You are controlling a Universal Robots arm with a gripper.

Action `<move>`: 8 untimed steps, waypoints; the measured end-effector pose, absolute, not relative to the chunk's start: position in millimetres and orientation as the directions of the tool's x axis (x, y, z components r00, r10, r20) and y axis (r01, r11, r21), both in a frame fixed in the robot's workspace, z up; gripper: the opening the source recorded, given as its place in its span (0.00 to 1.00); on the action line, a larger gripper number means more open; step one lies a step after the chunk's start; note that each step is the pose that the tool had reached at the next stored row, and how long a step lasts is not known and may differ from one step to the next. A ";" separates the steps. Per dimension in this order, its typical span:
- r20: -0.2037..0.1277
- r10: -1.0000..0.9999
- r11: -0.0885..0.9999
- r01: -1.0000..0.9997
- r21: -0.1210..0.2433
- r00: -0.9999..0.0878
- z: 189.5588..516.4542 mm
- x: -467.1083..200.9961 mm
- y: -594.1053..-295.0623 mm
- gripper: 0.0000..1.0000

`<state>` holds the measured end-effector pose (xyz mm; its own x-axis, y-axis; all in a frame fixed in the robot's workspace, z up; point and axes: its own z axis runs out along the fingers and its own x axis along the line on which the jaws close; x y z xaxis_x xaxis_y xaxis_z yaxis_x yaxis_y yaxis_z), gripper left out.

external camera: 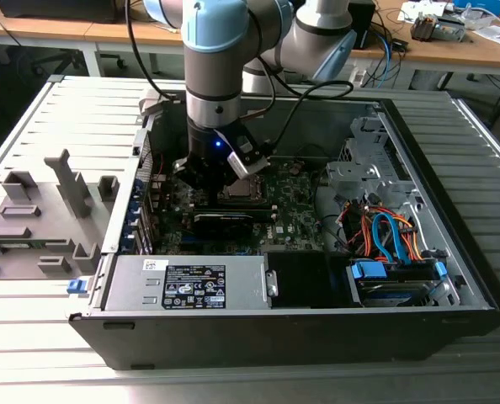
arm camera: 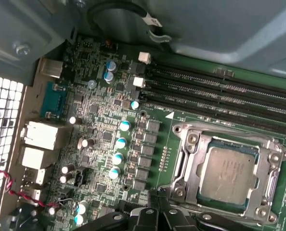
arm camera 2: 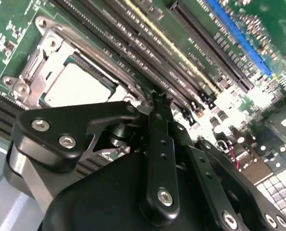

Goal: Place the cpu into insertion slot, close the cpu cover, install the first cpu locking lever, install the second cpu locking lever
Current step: 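Install the second cpu locking lever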

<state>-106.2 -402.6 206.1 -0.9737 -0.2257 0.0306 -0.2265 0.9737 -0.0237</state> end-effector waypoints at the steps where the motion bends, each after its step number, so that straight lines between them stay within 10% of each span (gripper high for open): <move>1: 0.030 -0.226 0.974 -0.227 -0.023 -0.974 206.0 -106.2 -402.6 0.11; 8: 0.029 -0.226 0.974 -0.226 -0.014 -0.974 202.5 -106.4 -402.2 0.11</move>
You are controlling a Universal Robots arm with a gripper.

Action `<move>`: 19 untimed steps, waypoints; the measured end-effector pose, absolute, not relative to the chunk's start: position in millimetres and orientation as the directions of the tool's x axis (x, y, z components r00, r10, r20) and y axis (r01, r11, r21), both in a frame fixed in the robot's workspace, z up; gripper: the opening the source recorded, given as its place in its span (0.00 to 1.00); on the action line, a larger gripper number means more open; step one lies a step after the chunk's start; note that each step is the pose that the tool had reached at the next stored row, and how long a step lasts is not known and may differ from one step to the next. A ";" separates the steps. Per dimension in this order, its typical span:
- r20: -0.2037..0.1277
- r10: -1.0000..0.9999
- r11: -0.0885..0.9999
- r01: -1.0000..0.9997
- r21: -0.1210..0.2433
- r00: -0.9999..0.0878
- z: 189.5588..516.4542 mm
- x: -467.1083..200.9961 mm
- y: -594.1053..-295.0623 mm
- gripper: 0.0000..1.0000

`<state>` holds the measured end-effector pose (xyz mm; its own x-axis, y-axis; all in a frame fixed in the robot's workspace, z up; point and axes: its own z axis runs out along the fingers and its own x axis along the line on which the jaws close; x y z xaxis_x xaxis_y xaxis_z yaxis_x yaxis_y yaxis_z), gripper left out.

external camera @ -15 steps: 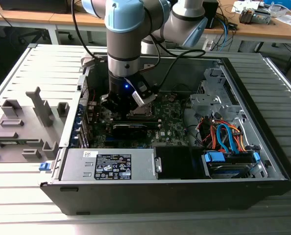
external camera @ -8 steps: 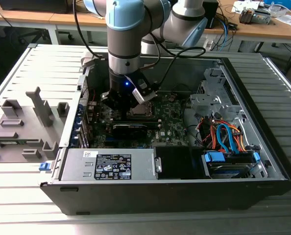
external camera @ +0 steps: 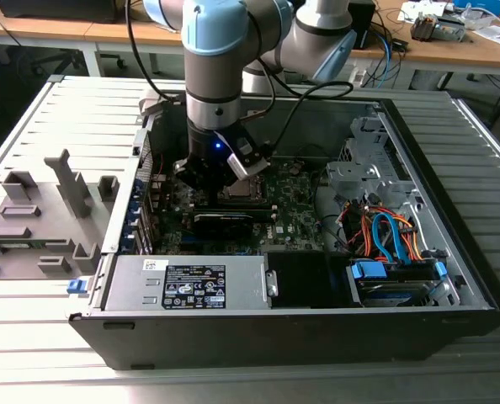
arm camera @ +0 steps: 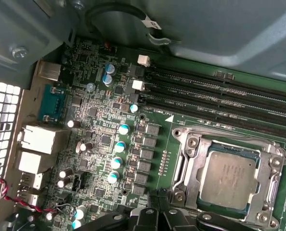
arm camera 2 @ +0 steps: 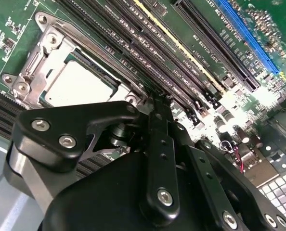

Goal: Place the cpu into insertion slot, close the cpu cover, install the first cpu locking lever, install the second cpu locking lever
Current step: 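Install the second cpu locking lever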

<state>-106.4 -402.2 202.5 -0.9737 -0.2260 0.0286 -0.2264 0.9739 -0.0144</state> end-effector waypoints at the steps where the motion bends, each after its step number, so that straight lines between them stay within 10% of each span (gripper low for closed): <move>1: 0.028 -0.226 0.974 -0.226 -0.013 -0.974 201.4 -106.4 -402.2 0.11; 19: 0.052 -0.228 0.973 -0.225 0.051 -0.972 210.5 -61.7 -404.1 0.11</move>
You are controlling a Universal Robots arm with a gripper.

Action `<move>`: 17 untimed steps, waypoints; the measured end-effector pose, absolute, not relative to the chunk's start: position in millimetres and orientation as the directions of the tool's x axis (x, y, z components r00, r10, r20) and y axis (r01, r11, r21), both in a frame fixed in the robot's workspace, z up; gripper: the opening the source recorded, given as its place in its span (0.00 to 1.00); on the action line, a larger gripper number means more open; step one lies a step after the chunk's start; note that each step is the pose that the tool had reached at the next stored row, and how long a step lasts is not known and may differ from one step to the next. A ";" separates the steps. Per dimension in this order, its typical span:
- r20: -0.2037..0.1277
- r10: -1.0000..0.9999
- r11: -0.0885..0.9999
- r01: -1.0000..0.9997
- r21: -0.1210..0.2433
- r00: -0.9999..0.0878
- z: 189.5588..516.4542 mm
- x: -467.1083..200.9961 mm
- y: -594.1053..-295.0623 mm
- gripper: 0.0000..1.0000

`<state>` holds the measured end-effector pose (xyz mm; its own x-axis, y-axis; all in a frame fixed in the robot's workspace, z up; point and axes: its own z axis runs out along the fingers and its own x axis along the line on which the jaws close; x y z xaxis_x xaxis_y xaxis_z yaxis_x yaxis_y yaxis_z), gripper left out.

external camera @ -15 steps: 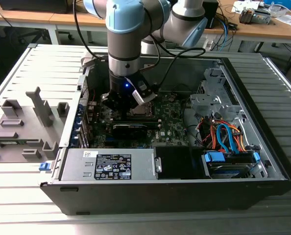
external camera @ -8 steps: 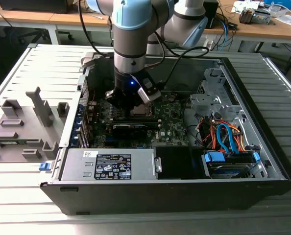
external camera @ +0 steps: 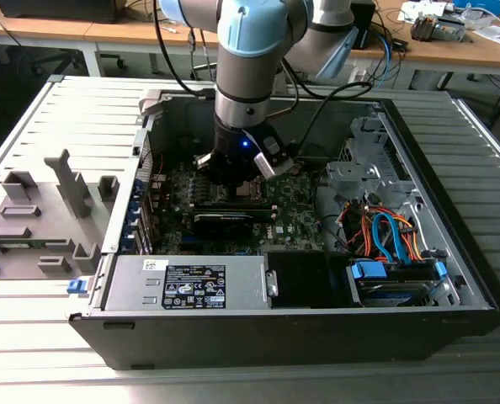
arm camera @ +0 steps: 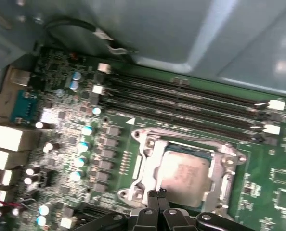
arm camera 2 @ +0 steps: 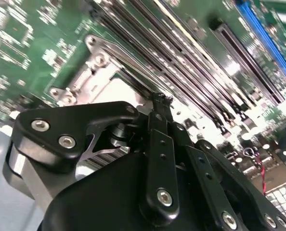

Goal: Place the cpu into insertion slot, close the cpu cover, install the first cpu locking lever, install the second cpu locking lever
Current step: 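Install the second cpu locking lever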

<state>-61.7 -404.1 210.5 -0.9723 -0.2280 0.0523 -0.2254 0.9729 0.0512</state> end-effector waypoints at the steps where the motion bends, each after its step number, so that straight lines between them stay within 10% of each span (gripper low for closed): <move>1: 0.054 -0.228 0.973 -0.225 0.052 -0.972 210.5 -58.9 -404.1 0.11; 17: 0.056 -0.228 0.973 -0.225 0.053 -0.972 238.1 -51.8 -404.1 0.11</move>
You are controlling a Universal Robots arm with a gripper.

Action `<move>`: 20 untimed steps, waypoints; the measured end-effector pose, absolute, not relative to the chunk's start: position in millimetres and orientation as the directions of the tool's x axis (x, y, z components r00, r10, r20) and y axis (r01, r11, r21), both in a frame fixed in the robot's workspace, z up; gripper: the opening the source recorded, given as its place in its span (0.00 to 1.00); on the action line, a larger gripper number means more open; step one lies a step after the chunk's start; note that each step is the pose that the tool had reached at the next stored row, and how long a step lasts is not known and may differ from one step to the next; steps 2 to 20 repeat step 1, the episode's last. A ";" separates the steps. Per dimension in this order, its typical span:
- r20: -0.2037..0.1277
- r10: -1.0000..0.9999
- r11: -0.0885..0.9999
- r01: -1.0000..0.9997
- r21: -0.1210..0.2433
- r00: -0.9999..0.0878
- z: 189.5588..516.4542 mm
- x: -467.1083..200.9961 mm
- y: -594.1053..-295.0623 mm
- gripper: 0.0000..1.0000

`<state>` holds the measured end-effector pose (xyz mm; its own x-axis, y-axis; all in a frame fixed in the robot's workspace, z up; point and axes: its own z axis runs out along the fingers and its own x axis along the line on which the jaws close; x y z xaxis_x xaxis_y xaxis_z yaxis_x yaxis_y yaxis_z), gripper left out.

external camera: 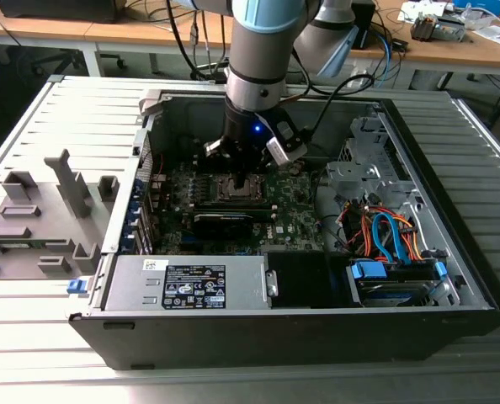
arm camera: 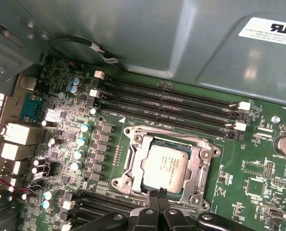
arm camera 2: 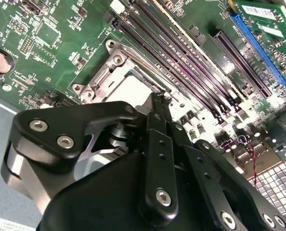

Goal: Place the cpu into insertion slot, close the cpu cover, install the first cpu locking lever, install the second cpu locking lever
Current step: 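Install the second cpu locking lever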

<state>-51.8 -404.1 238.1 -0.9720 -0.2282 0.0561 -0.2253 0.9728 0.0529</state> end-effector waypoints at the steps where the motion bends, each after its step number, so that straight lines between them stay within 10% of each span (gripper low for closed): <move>1: 0.056 -0.228 0.973 -0.225 0.053 -0.972 238.1 -51.8 -404.1 0.11; 20: 0.056 -0.228 0.973 -0.225 0.053 -0.972 238.1 -51.8 -404.1 0.11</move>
